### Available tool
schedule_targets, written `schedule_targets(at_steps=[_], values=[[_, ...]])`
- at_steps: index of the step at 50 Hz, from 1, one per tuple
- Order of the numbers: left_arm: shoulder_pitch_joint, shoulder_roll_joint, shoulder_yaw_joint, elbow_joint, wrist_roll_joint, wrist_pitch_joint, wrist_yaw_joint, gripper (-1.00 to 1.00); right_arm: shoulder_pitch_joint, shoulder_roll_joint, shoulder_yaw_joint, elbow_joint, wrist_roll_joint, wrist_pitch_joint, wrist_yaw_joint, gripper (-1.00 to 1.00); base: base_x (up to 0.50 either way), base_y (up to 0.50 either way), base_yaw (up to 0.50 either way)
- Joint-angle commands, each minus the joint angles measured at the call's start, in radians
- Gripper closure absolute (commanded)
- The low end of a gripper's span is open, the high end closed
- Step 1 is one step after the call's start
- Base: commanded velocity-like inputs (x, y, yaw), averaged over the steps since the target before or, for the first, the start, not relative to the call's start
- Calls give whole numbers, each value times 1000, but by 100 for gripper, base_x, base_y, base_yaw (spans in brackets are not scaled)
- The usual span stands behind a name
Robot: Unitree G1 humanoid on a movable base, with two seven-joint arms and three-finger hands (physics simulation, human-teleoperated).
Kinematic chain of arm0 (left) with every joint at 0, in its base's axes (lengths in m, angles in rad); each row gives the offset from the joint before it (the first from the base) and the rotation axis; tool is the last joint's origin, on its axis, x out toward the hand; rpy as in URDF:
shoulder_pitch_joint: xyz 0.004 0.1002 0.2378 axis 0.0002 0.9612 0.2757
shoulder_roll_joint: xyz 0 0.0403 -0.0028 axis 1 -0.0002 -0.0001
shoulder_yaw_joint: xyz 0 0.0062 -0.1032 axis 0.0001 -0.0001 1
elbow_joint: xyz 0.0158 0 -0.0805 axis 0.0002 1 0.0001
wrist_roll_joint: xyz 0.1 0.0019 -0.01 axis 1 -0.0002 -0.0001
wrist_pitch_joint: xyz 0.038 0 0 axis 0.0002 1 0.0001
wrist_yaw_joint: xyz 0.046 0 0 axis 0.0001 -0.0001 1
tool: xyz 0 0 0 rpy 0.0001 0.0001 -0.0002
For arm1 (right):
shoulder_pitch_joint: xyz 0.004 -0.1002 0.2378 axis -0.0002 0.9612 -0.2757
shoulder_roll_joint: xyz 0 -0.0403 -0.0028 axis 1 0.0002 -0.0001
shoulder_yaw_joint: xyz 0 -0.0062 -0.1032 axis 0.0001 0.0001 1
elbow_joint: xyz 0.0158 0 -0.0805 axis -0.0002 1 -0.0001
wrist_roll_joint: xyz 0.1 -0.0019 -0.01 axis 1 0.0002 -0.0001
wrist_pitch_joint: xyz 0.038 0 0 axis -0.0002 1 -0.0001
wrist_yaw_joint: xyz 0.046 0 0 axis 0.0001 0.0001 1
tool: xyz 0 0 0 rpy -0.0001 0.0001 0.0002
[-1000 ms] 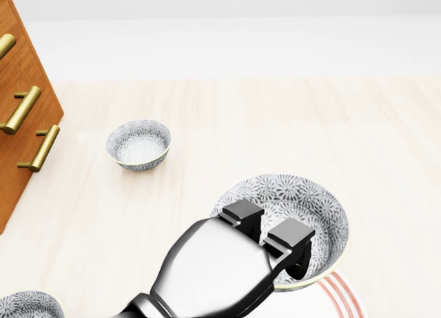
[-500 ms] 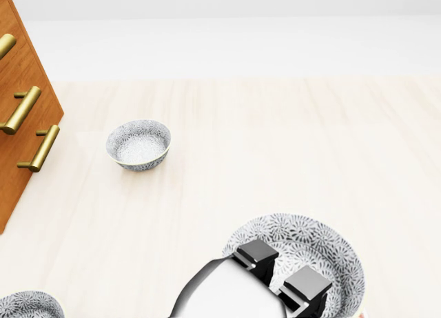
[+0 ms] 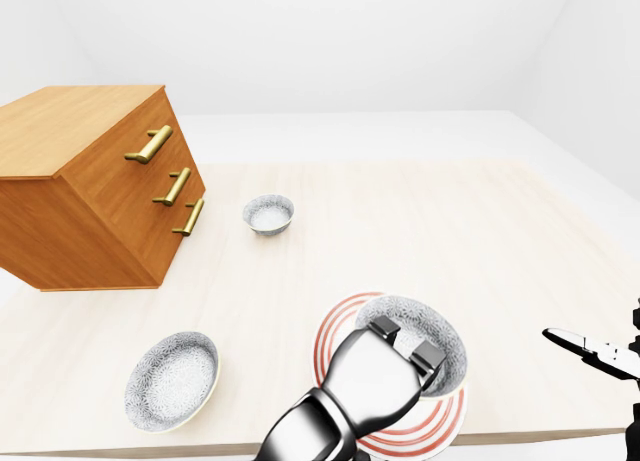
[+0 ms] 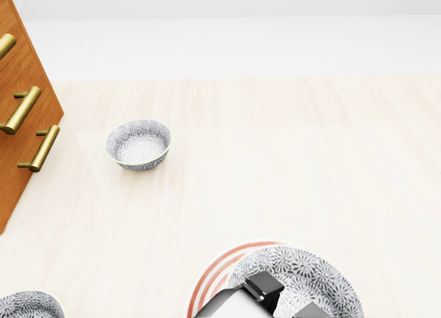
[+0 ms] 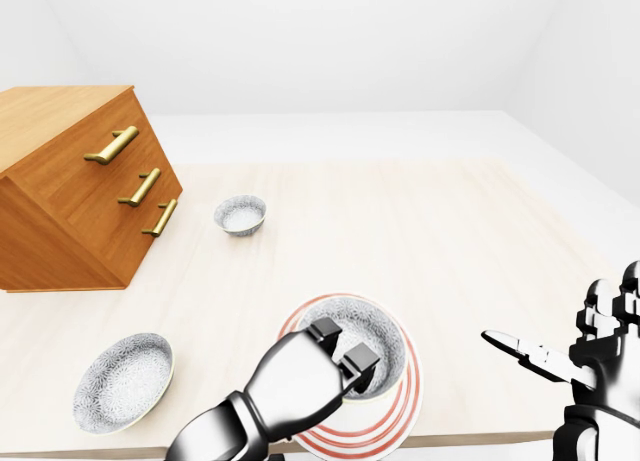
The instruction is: Put the bowl in the middle on the plate.
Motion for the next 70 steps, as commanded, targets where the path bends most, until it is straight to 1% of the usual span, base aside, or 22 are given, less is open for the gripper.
schedule_targets(at_steps=[1,3,7,12,14,22,26,39,42,51,60,70], values=[[10,10,-24,10,-34,0,0,100,-1,0,1,7,-2,0,1,-100,0,0,0],[1,12,-10,26,-34,0,0,100,1,0,0,2,0,0,1,-100,0,0,0],[5,10,-13,36,-20,0,0,100,3,2,-1,-6,1,0,1,-100,0,0,0],[3,11,-7,43,-18,0,0,100,0,2,0,4,-3,0,3,-100,0,0,0],[-4,11,5,57,-20,0,0,100,1,1,-1,0,-1,0,2,-100,0,0,0],[3,9,8,101,-24,0,0,100,1,1,-1,2,-1,0,3,-100,0,0,0],[-9,2,18,130,-41,0,24,100,2,2,-2,-6,1,0,2,-100,0,0,0],[-17,2,62,201,-37,0,67,100,1,2,-2,-4,0,0,4,-100,0,0,0],[-30,-3,75,225,-32,0,85,100,1,2,-2,-3,0,0,5,-100,0,0,0],[-35,-13,89,259,-20,0,129,100,2,2,-2,-6,-1,0,5,-100,0,0,0],[-48,-25,101,306,-15,0,192,100,2,2,0,-4,-2,0,6,-100,0,0,0],[-47,-24,111,324,-21,0,197,100,1,3,-1,-5,-4,0,6,-100,0,0,0]])
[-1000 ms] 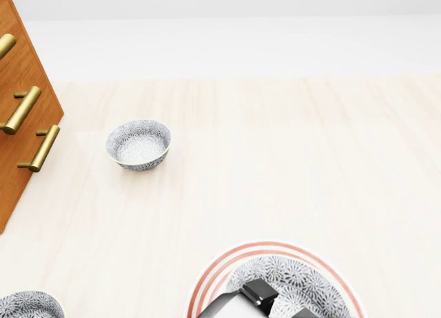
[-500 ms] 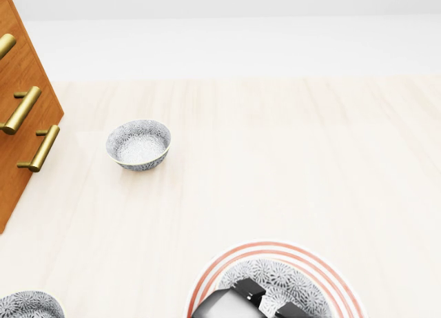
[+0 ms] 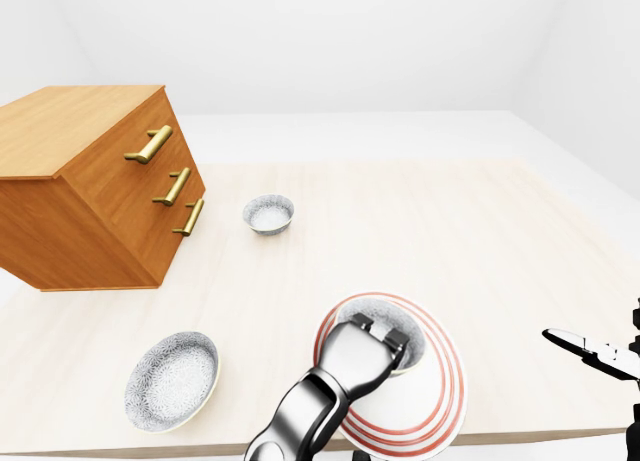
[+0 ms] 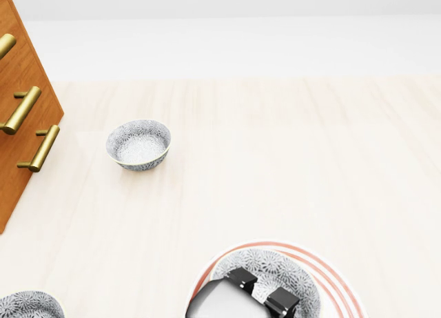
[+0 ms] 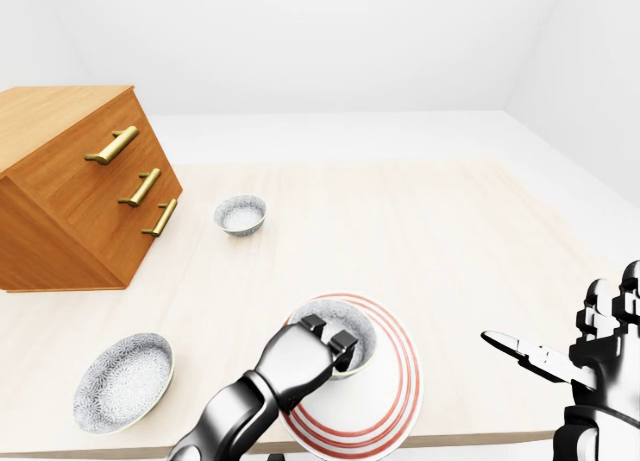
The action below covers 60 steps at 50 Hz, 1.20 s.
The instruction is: Put the bowl in the middle on the plate.
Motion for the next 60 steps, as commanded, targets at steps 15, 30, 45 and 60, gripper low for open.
schedule_targets(at_steps=[15,30,45,60], values=[[-2,-1,20,45,-51,0,54,100,2,1,-1,-3,1,0,-1,-100,0,0,0],[13,6,13,30,-67,0,29,43,1,1,0,-3,0,0,-3,-100,0,0,0],[14,9,17,46,-61,0,52,-100,1,3,-1,-6,1,0,-1,-100,0,0,0],[41,18,0,0,-120,0,-24,-100,0,1,2,6,-1,0,-2,-100,0,0,0]])
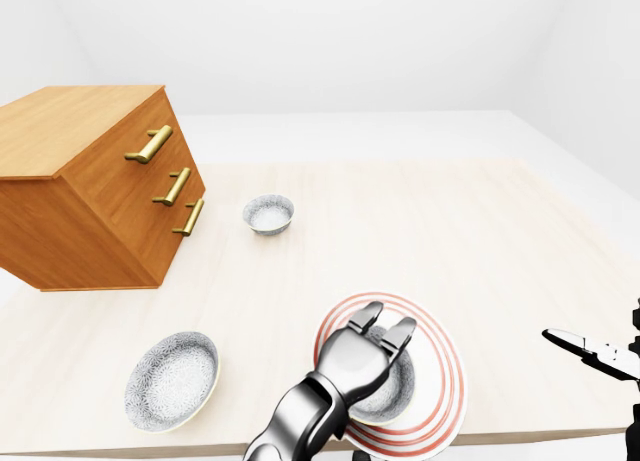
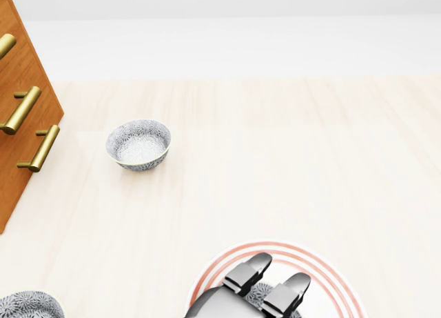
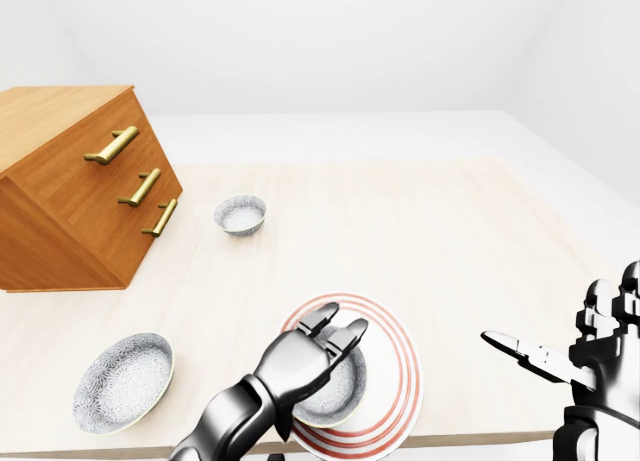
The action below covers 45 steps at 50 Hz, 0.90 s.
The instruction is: Put the bowl in the middle on the plate.
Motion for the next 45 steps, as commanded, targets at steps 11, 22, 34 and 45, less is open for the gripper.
schedule_targets(at_steps=[11,22,34,45], values=[[39,14,-43,-93,-121,0,-122,-100,-3,-4,2,10,-3,0,-3,-100,0,0,0],[52,38,-52,-224,-169,0,-170,-100,-1,-3,1,7,-6,0,-1,-100,0,0,0],[122,107,28,-502,-265,0,-170,-100,1,-2,5,12,-10,0,-2,-100,0,0,0],[187,142,185,-572,-386,0,-170,-100,0,-3,5,20,-12,0,-2,-100,0,0,0]])
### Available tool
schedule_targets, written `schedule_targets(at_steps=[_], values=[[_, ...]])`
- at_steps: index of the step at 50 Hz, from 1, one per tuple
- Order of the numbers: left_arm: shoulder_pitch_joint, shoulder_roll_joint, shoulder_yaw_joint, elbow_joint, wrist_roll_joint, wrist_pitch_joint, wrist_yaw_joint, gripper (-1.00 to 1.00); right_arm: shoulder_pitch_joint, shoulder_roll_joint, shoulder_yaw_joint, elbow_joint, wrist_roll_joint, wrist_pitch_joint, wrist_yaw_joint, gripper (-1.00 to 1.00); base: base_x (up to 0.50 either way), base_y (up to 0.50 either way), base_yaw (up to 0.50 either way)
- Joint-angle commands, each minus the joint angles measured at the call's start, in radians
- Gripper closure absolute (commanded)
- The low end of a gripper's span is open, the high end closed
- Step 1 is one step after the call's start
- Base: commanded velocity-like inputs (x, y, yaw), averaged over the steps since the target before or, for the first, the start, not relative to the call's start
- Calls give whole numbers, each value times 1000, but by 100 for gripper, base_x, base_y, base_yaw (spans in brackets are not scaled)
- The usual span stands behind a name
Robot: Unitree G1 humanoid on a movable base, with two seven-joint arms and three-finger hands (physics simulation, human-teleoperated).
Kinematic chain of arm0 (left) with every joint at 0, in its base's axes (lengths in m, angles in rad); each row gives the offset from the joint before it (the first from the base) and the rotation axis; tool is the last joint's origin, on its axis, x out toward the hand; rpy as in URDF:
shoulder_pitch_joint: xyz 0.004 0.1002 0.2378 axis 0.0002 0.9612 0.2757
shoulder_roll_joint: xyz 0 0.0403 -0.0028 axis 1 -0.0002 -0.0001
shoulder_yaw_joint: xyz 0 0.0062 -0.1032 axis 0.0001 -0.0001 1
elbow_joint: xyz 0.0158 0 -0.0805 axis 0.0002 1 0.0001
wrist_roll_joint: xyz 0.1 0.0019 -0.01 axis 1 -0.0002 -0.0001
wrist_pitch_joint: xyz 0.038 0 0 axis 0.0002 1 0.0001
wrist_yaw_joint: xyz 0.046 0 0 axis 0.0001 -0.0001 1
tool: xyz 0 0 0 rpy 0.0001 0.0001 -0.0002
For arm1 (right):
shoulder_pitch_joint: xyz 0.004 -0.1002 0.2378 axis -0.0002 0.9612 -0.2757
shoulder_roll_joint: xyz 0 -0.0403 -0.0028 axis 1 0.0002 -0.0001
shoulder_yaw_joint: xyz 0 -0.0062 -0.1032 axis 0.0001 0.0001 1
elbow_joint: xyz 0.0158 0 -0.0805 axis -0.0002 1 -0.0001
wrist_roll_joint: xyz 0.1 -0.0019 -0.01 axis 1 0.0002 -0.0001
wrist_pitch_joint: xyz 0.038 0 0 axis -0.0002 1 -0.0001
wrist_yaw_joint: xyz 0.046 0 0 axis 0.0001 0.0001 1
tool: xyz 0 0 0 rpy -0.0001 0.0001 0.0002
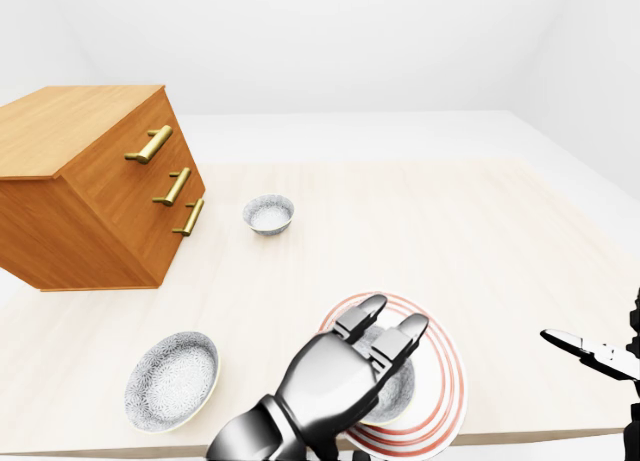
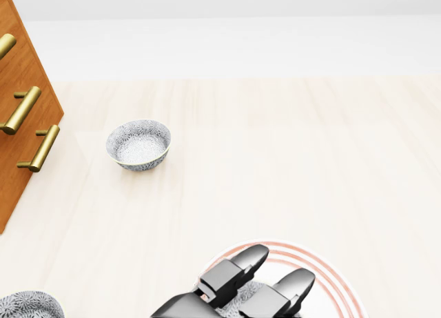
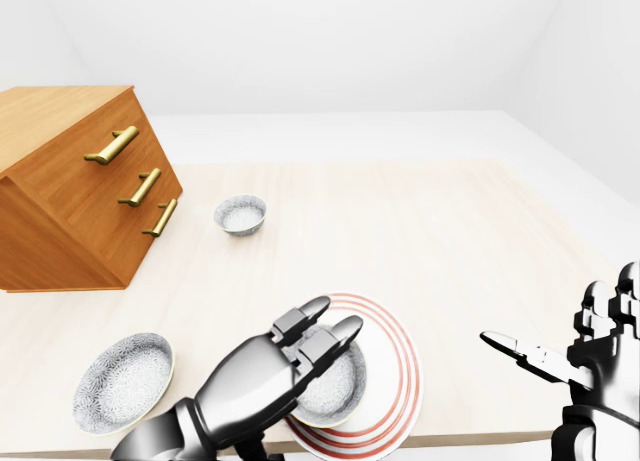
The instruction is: Put the bowl in the middle on the plate.
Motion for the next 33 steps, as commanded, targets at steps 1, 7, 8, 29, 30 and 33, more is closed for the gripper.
schedule_targets(at_steps=[1,7,8,29,30,33], values=[[66,40,178,-140,-149,0,0,-100,1,0,1,5,-2,0,1,-100,0,0,0],[67,-3,417,-159,-338,0,0,-100,1,0,0,5,-3,0,0,-100,0,0,0],[66,-13,445,-149,-348,0,0,-100,2,0,-1,2,-2,0,0,-100,0,0,0],[-145,-103,751,16,-622,175,0,-100,1,-1,0,7,-6,0,0,-100,0,0,0],[-157,-98,752,32,-623,175,0,-100,1,-1,0,7,-6,0,0,-100,0,0,0],[-177,-129,748,3,-788,175,0,-100,-2,-2,3,21,-8,0,0,-100,0,0,0]])
